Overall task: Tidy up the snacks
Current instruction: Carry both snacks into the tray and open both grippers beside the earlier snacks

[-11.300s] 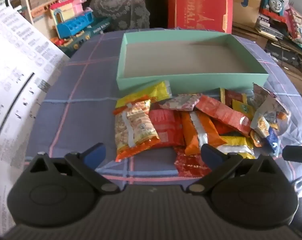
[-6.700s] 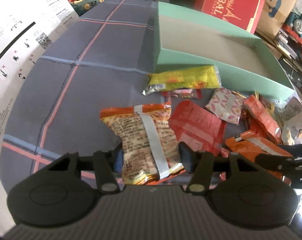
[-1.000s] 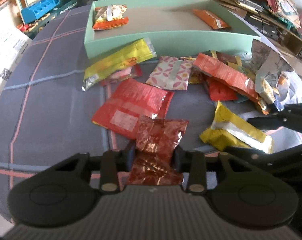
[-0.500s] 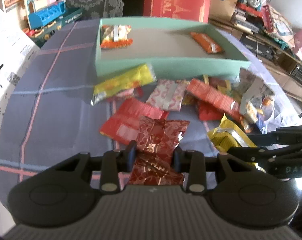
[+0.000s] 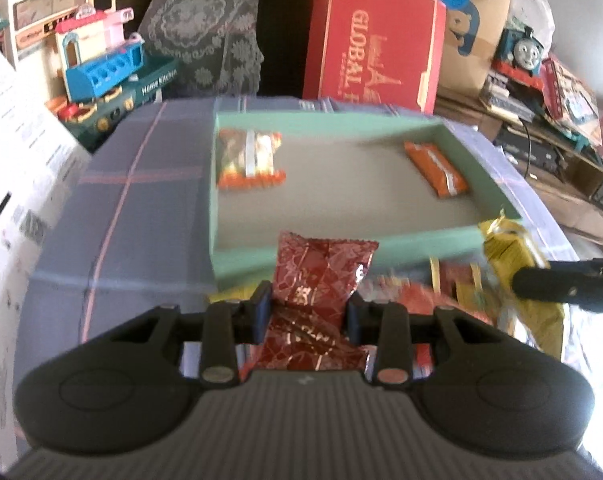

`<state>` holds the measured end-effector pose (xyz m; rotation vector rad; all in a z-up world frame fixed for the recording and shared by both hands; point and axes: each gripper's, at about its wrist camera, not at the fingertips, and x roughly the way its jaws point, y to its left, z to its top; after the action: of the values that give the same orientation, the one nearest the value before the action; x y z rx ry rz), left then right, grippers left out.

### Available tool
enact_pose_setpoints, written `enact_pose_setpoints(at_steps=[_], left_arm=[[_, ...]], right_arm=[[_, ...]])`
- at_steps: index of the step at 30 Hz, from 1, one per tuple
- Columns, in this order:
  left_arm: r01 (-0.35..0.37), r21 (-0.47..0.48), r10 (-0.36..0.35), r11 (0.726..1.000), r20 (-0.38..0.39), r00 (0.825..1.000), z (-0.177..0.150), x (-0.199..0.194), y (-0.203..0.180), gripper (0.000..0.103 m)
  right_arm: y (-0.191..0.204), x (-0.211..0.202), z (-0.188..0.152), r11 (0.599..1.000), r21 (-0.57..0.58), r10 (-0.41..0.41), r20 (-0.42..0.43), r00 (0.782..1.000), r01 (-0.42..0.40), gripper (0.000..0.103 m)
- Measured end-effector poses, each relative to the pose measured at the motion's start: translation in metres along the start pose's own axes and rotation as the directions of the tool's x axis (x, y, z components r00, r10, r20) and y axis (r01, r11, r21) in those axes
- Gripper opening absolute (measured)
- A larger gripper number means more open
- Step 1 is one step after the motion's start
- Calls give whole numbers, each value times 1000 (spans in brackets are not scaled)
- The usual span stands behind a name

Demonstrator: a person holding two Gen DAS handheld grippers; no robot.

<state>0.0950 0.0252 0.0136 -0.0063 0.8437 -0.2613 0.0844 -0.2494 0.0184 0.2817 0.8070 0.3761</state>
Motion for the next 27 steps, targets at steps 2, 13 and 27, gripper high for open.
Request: enact_pose_setpoints(at_steps=[2, 13, 27], left_arm=[[5, -2, -5, 1000, 8, 1000, 19, 9, 0, 35], [-30, 70, 30, 997, -1, 1000, 110, 98, -20, 35], [-89, 82, 96, 993, -78, 992, 146, 210, -16, 35]], right_arm=[[-5, 4, 19, 1000, 2, -16, 18, 1000, 16, 49], [-52, 75, 113, 987, 68, -145, -5, 989, 145, 49], [-114, 179, 140, 961, 132, -232, -92, 968, 243, 50]])
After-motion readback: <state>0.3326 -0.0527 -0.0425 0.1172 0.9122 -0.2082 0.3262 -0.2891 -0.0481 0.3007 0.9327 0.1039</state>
